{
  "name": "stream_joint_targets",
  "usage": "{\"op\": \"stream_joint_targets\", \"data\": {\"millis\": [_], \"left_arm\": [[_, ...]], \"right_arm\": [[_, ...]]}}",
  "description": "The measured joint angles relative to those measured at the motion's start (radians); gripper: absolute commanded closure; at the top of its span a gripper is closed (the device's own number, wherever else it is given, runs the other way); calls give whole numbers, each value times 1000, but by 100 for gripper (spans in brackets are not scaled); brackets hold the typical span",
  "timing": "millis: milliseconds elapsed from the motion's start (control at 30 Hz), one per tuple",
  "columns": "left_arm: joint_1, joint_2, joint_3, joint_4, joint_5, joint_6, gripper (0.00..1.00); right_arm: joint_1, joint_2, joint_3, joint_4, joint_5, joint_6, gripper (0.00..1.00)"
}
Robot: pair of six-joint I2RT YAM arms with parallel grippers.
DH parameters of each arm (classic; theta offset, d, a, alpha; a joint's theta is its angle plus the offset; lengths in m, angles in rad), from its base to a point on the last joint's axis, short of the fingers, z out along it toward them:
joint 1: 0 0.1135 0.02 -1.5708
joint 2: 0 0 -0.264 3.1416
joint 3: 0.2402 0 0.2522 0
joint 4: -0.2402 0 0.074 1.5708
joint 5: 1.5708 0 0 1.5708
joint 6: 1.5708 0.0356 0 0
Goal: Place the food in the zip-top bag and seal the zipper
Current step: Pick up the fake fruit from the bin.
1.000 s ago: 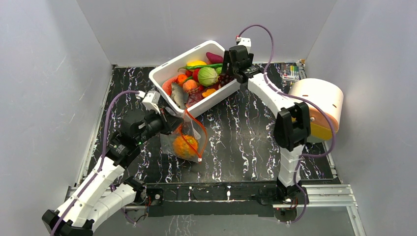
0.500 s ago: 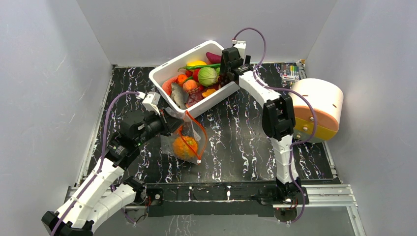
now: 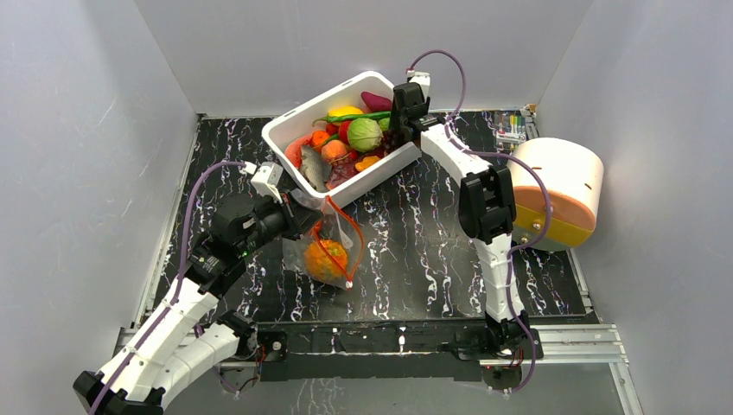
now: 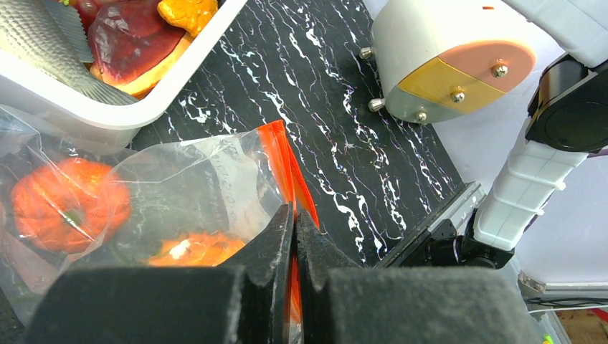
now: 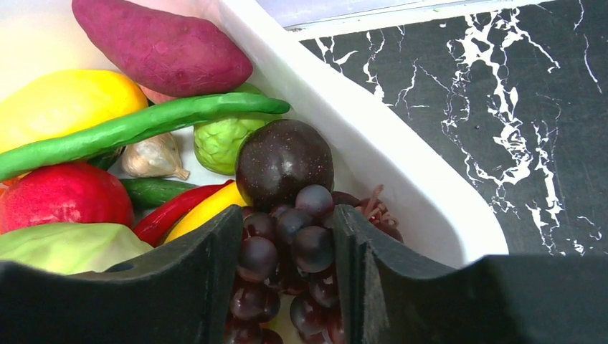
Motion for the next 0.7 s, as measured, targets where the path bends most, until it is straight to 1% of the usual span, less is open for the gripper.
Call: {"op": "stream_joint_targets", "data": {"millis": [167, 367, 467, 700], "left_arm": [[0, -1, 0, -1, -1, -1, 100], [0, -2, 0, -9, -2, -4, 100], [0, -10, 0, -13, -3, -5, 100], [0, -26, 0, -13, -12, -11, 100]], "right_arm": [[-10, -1, -10, 32, -16, -13, 82], [-12, -24, -64, 76, -40, -40, 96], [-11, -37, -69, 76, -60, -53, 100], [-7, -105, -84, 68, -108, -89, 100]]}}
